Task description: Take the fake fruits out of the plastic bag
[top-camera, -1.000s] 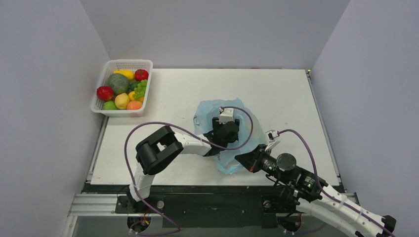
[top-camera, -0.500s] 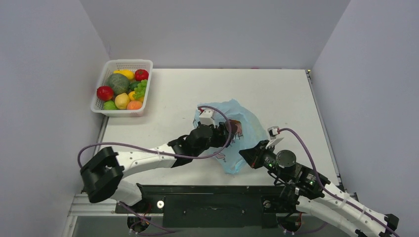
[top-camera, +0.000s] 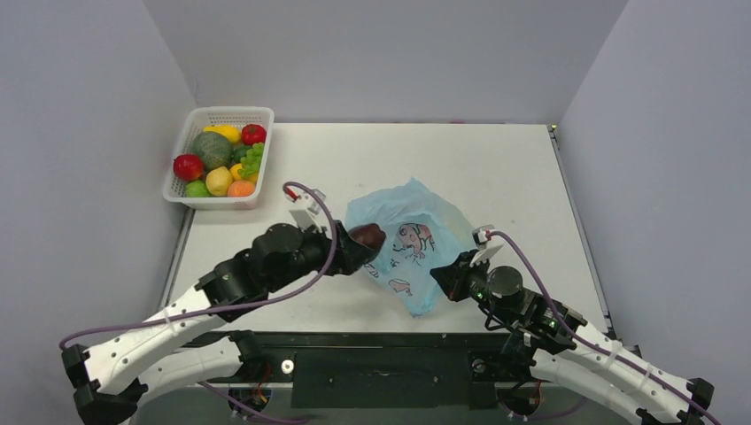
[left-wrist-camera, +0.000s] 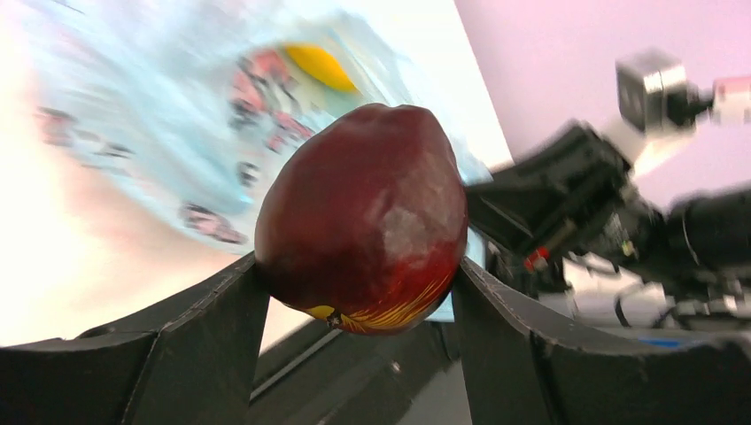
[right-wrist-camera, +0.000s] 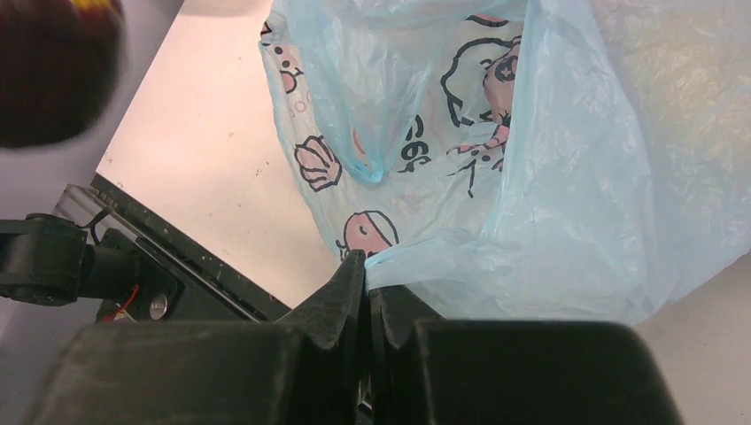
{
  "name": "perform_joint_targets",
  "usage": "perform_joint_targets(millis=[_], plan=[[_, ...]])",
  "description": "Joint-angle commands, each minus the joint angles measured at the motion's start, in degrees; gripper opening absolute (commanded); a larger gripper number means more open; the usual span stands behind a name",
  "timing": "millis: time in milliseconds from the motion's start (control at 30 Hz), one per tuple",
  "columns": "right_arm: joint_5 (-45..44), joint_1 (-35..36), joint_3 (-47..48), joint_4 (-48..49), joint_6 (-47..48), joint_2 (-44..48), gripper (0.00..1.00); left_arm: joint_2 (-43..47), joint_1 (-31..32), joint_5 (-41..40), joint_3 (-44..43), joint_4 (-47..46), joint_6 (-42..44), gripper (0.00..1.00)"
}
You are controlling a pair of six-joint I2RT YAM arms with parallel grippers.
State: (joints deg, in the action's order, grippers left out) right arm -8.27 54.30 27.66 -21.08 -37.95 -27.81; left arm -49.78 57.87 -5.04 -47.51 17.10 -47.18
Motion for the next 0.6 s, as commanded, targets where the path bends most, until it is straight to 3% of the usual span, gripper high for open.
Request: perform_joint_targets(millis=[0, 233, 300, 367, 567], plan=[[-0.58, -0.51, 1.14, 0.78, 0.83, 1.47, 0.00, 4.37, -8.77, -12.32, -9.17, 21.97, 4.40, 0.00], [0.23, -0.62, 1.51, 0.34, 1.02, 2.33, 0.00, -5.76, -36.47, -6.53, -20.10, 27.29, 18.33, 0.00], [0.38, -0.65, 1.79, 0.38, 0.89, 2.28, 0.00, -8.72, -46.03, -7.46, -20.18, 23.82, 20.12, 0.00], [0.73, -0.62, 1.84, 0.53, 0.87, 2.22, 0.00, -11.48, -51.51, -9.11, -19.06, 15.71, 21.25, 0.00], [1.61, -0.73, 2.84, 0.74, 0.53, 1.98, 0.00, -24.15, -63.44, -8.62, -18.93, -0.26, 20.40, 0.00]])
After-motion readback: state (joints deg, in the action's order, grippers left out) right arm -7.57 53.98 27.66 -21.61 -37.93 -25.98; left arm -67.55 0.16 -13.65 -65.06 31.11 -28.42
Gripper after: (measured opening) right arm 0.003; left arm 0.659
